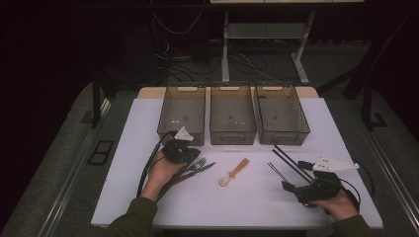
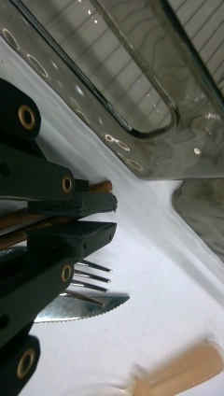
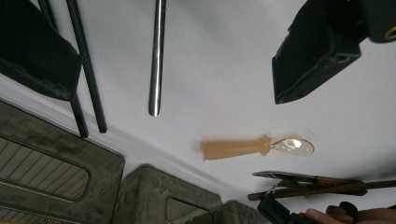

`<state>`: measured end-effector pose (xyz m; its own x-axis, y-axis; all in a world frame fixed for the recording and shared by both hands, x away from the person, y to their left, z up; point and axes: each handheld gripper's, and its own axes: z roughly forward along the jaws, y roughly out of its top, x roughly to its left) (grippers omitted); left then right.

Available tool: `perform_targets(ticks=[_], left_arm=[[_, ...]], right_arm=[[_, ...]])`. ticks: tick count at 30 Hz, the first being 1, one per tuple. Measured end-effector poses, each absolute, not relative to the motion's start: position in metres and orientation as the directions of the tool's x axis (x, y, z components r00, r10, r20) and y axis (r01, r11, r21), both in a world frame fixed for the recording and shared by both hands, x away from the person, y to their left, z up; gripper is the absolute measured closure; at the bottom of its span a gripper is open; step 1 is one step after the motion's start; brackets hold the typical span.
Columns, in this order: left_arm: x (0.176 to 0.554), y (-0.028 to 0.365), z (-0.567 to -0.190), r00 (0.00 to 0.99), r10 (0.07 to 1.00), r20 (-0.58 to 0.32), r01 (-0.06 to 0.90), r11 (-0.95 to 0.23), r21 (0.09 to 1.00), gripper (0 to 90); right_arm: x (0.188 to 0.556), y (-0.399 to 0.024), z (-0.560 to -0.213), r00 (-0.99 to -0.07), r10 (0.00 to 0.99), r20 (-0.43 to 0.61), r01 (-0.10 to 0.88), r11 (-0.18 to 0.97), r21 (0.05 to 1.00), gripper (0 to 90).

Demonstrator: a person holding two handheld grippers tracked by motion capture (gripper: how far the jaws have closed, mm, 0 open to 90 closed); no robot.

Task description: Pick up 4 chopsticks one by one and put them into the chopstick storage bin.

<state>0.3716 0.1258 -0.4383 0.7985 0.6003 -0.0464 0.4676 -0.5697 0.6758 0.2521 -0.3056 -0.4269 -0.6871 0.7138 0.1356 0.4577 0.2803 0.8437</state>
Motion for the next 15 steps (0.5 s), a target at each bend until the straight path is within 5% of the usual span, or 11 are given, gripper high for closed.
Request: perform_targets(ticks=[6, 15], left_arm=[[0.371, 0.125, -0.439, 0.803, 0.594, -0.05, 0.467, -0.574, 0.673, 81.5], [0.362, 0.129, -0.426, 0.789, 0.612, -0.06, 0.463, -0.528, 0.712, 64.6]], right_arm=[[0.252, -0.306, -0.427, -0.686, 0.714, 0.137, 0.458, 0.279, 0.844, 1.8], [0.252, -0.306, -0.427, -0.686, 0.715, 0.137, 0.458, 0.276, 0.845, 1.8]])
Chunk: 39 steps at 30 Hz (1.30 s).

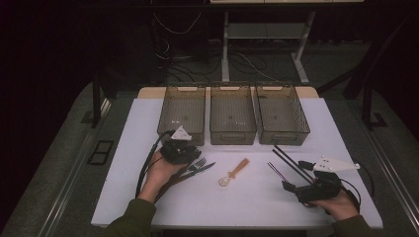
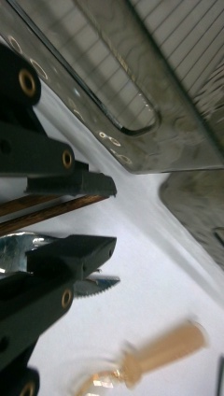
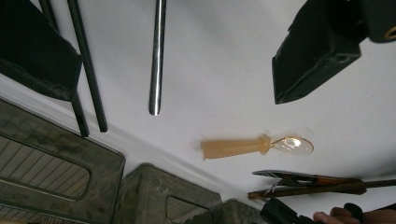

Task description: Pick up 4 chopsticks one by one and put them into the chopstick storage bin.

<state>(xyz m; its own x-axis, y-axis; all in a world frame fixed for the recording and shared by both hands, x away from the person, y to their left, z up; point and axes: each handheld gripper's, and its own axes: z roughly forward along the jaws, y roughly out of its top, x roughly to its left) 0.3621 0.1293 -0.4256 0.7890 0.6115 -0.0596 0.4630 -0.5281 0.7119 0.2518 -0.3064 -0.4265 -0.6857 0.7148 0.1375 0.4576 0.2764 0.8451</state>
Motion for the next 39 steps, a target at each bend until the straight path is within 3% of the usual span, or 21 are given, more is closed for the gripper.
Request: perform_targets(ticks=[11, 19, 26, 39], left_arm=[[0.339, 0.151, -0.413, 0.766, 0.638, -0.081, 0.475, -0.477, 0.739, 47.0], [0.317, 0.177, -0.409, 0.736, 0.671, -0.095, 0.487, -0.427, 0.762, 42.3], [0.295, 0.197, -0.416, 0.725, 0.681, -0.104, 0.506, -0.425, 0.751, 47.0], [0.274, 0.198, -0.423, 0.733, 0.676, -0.081, 0.513, -0.471, 0.717, 66.9]], right_arm=[[0.252, -0.306, -0.427, -0.685, 0.716, 0.135, 0.456, 0.278, 0.845, 1.8], [0.252, -0.306, -0.427, -0.685, 0.716, 0.133, 0.457, 0.281, 0.844, 1.8], [0.252, -0.306, -0.427, -0.685, 0.716, 0.131, 0.456, 0.282, 0.844, 1.8], [0.251, -0.307, -0.427, -0.683, 0.719, 0.131, 0.457, 0.28, 0.844, 1.8]])
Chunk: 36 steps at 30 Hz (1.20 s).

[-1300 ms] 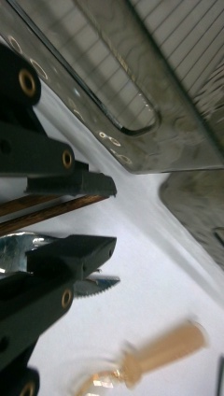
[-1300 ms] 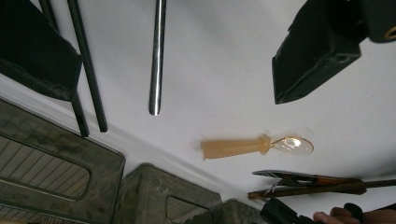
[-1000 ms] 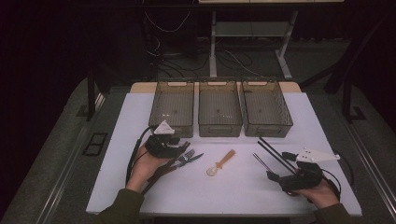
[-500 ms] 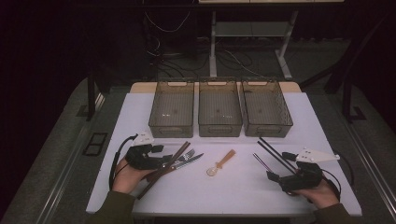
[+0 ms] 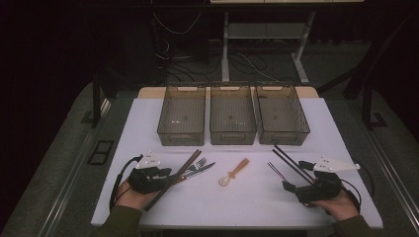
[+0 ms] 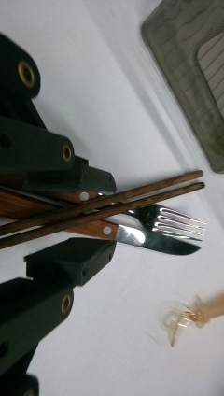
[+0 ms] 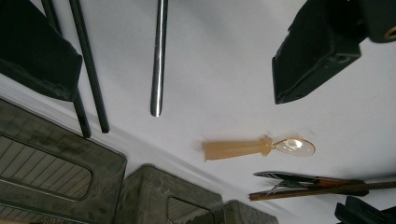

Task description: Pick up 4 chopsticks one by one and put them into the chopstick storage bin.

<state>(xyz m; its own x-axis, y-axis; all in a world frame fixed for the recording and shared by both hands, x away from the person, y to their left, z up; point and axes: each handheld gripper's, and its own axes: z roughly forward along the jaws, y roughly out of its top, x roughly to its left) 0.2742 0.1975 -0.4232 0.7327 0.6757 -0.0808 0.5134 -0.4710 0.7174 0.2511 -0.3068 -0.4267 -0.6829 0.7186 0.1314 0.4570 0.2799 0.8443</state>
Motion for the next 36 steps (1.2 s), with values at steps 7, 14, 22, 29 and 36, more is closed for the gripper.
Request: perform_targets(ticks=[7, 14, 22, 29, 36], left_arm=[[0.2713, 0.199, -0.4266, 0.725, 0.682, -0.098, 0.538, -0.471, 0.699, 74.3], [0.2721, 0.1984, -0.428, 0.723, 0.687, -0.079, 0.541, -0.491, 0.682, 77.5], [0.2717, 0.1951, -0.4291, 0.724, 0.689, -0.031, 0.53, -0.527, 0.665, 77.4], [0.2718, 0.1945, -0.429, 0.722, 0.692, 0.006, 0.519, -0.547, 0.657, 77.3], [0.2733, 0.1964, -0.4297, 0.72, 0.694, 0.016, 0.514, -0.549, 0.659, 77.2]], right_arm=[[0.2513, -0.3069, -0.4267, -0.684, 0.718, 0.13, 0.456, 0.281, 0.844, 1.8], [0.2512, -0.307, -0.4266, -0.683, 0.719, 0.131, 0.456, 0.28, 0.844, 1.8], [0.2511, -0.3066, -0.4265, -0.683, 0.719, 0.129, 0.455, 0.281, 0.845, 1.8], [0.2512, -0.3068, -0.4265, -0.684, 0.718, 0.131, 0.456, 0.28, 0.845, 1.8], [0.2511, -0.3065, -0.4265, -0.684, 0.718, 0.129, 0.454, 0.281, 0.845, 1.8]])
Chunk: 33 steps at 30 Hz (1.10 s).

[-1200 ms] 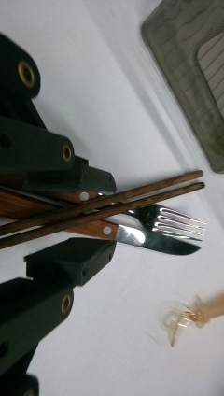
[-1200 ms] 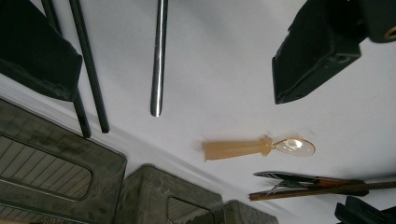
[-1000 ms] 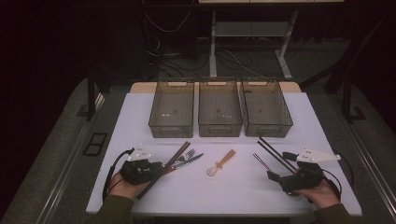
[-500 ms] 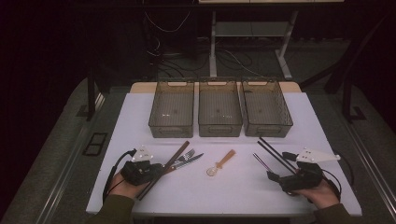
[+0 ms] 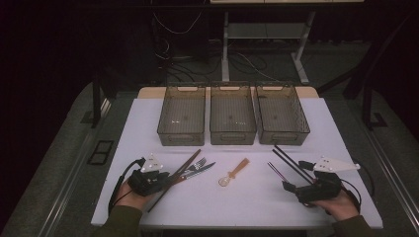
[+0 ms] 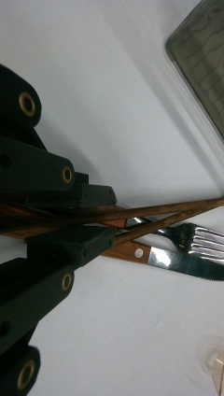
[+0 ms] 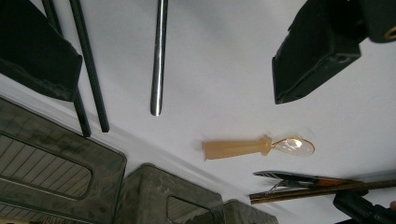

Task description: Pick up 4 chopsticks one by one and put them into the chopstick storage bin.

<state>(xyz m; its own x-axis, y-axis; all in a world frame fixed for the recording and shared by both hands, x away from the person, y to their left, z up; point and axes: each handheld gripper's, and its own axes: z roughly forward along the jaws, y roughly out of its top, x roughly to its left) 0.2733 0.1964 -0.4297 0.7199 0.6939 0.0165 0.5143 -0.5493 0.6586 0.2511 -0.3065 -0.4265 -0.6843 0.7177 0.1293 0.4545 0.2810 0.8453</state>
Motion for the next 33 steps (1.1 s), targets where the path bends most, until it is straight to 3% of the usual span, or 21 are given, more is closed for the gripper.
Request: perform_targets(ticks=[33], left_arm=[[0.296, 0.212, -0.44, 0.714, 0.7, 0.004, 0.525, -0.539, 0.658, 78.9]], right_arm=[[0.251, -0.305, -0.427, -0.688, 0.715, 0.129, 0.455, 0.285, 0.844, 1.8]])
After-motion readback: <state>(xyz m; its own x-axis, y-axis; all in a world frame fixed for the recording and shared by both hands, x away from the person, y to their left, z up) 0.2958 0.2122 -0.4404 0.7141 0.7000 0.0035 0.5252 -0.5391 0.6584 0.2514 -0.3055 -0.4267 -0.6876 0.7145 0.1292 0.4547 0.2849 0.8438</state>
